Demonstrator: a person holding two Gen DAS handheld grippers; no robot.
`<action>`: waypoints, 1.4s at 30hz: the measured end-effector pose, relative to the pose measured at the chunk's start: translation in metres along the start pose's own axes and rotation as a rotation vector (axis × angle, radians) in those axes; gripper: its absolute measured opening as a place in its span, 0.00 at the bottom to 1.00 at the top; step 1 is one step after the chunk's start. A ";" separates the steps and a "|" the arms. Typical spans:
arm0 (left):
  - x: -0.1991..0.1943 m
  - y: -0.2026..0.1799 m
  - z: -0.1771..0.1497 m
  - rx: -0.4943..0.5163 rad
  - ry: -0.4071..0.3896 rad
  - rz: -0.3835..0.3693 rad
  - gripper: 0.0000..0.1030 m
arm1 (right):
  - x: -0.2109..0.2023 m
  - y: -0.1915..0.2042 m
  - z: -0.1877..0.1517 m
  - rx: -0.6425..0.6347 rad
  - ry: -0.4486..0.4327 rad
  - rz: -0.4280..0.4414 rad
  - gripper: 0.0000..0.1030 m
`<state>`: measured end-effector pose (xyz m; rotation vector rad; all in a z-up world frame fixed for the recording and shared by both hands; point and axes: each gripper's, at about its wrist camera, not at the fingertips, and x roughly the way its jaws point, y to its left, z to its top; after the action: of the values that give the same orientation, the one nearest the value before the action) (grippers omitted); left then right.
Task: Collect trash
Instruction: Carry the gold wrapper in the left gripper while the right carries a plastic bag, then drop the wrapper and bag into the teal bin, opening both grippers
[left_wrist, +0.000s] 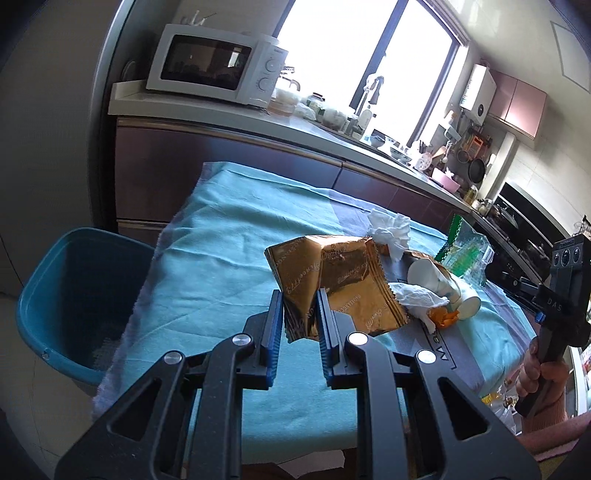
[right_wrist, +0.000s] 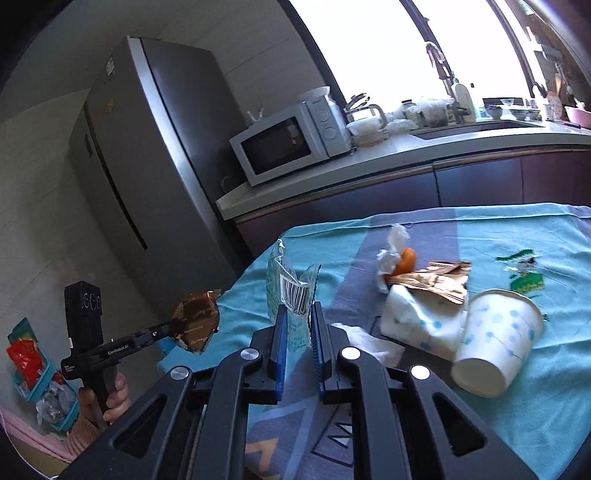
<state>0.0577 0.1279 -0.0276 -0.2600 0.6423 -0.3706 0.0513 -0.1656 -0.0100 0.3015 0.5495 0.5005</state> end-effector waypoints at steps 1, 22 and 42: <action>-0.003 0.006 0.002 -0.008 -0.008 0.012 0.18 | 0.009 0.007 0.002 -0.009 0.013 0.025 0.11; -0.064 0.143 0.003 -0.223 -0.104 0.320 0.18 | 0.176 0.129 0.005 -0.155 0.288 0.304 0.11; -0.038 0.195 -0.009 -0.300 -0.028 0.441 0.18 | 0.269 0.187 -0.003 -0.228 0.428 0.296 0.11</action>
<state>0.0740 0.3188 -0.0820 -0.3987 0.7070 0.1546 0.1791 0.1333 -0.0508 0.0529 0.8604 0.9184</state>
